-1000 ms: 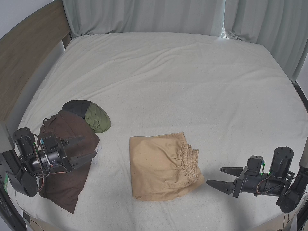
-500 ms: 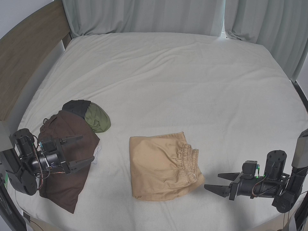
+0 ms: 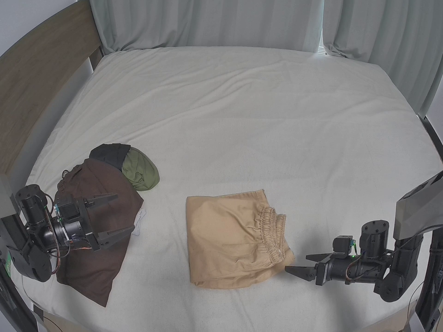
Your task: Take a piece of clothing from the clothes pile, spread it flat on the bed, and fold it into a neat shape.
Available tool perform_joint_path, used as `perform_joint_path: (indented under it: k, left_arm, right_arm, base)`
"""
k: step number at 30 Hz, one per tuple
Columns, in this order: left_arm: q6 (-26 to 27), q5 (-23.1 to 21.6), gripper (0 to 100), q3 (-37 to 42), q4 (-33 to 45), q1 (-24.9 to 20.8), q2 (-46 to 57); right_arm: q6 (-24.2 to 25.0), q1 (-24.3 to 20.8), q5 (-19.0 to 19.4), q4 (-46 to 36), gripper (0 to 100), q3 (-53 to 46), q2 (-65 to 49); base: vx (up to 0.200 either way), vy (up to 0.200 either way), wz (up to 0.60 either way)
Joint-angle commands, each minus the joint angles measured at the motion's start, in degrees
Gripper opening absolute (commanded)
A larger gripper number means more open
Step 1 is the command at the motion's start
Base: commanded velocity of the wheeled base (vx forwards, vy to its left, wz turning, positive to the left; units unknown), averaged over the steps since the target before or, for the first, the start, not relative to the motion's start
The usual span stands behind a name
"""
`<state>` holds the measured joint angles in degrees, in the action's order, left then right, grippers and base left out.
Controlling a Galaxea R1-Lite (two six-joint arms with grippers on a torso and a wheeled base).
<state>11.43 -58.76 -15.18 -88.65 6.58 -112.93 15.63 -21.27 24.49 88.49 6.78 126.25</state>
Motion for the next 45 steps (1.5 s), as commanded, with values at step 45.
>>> perform_joint_path:
  k: [45]
  left_arm:
    - [1.05,-2.59,100,4.19,0.23,-0.43,0.52]
  right_arm:
    - [10.74,-5.36,0.12,0.19,100,17.57,16.31]
  base:
    - [0.000,0.000,0.00]
